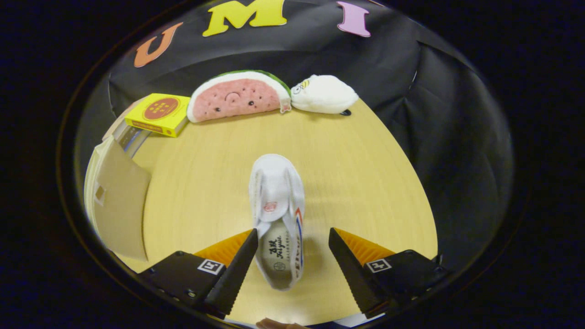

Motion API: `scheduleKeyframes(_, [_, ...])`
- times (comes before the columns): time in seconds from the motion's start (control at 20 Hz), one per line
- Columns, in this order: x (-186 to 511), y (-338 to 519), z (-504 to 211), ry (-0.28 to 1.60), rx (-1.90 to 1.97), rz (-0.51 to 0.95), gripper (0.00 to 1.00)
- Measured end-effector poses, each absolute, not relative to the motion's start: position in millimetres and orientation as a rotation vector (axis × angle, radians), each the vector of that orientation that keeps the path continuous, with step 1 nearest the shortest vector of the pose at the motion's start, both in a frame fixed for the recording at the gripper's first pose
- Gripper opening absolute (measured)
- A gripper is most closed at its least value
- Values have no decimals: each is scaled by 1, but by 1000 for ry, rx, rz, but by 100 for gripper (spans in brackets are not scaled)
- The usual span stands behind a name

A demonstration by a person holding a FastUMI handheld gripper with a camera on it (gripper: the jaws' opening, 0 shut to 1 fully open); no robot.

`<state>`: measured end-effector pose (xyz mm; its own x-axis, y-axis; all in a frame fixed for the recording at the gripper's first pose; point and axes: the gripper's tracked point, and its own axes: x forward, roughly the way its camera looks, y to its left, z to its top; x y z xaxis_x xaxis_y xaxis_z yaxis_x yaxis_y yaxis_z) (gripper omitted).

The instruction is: Open the storage box then place both shoes into the box .Put the left shoe in first, then the right shoe, with the right side of both shoes facing outward in a uniform manner.

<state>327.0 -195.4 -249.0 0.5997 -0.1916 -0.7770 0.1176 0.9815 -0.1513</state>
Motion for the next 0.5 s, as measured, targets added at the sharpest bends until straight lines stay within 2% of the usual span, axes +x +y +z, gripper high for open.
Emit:
scheduleKeyframes(0.2, [347,-220,-262,905,-139,-246,94])
scheduleKeyframes(0.25, [353,-221,-265,899,-143,-255,91])
scheduleKeyframes(0.35, [362,-214,-274,917,-108,-237,89])
scheduleKeyframes(0.4, [367,-211,-281,934,-96,-216,84])
scheduleKeyframes(0.5, [370,-205,-292,983,-89,-179,59])
